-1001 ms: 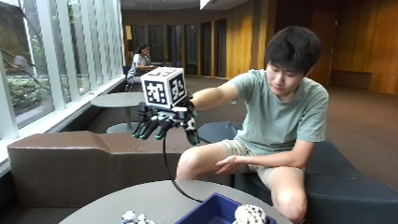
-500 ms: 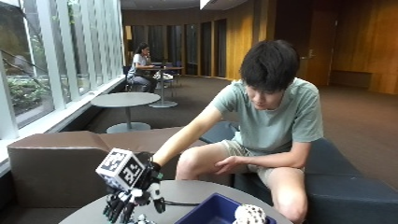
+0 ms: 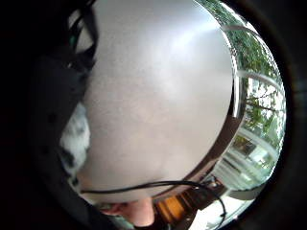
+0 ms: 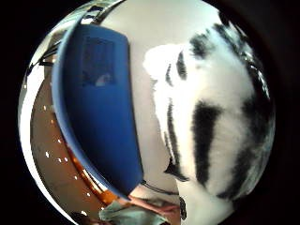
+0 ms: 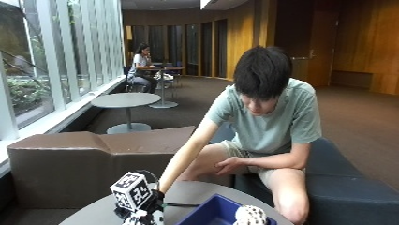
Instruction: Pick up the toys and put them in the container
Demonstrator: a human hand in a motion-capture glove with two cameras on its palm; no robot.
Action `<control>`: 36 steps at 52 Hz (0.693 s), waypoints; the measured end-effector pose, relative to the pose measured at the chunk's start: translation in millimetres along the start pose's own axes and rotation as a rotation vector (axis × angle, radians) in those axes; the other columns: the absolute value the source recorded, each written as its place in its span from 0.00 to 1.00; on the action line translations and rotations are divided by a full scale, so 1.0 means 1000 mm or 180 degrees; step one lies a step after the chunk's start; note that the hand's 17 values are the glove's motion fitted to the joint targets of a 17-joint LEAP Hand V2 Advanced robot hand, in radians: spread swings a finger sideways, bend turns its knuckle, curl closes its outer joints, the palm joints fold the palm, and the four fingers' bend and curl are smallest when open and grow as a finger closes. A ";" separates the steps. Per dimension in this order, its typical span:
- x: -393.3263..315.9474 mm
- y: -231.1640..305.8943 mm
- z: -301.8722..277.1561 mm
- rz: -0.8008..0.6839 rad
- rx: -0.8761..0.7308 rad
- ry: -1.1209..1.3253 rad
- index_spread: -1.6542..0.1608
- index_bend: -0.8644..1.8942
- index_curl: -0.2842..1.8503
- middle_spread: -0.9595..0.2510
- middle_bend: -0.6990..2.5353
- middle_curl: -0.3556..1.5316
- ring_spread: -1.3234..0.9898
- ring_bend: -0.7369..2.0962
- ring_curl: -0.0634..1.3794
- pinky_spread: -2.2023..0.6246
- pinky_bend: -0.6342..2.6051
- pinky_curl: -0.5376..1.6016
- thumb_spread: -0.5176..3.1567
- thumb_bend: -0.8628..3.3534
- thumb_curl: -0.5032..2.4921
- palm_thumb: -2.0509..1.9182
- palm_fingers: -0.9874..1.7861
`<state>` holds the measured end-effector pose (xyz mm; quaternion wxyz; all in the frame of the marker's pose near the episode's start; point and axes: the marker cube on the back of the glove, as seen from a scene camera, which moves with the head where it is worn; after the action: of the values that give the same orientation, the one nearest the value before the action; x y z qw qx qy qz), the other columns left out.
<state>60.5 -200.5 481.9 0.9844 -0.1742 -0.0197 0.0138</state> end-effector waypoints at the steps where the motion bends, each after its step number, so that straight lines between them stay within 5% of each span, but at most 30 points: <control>1: -0.001 0.004 0.000 0.0047 0.0056 0.0006 0.78 0.57 0.31 0.63 0.41 0.37 0.50 0.42 0.24 0.72 0.43 0.37 0.44 0.25 0.34 0.66 0.69; 14: -0.004 0.057 -0.051 0.0233 -0.0034 0.0651 0.79 0.59 0.37 0.61 0.51 0.46 0.40 0.56 0.40 0.66 0.49 0.44 0.32 0.23 0.39 0.67 0.78; 36: -0.120 0.151 -0.285 -0.0008 0.0591 0.0784 0.78 0.62 0.44 0.61 0.55 0.54 0.38 0.62 0.47 0.66 0.54 0.49 0.26 0.20 0.44 0.67 0.72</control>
<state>-49.5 -160.1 158.6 0.9913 -0.0827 0.1023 -0.0071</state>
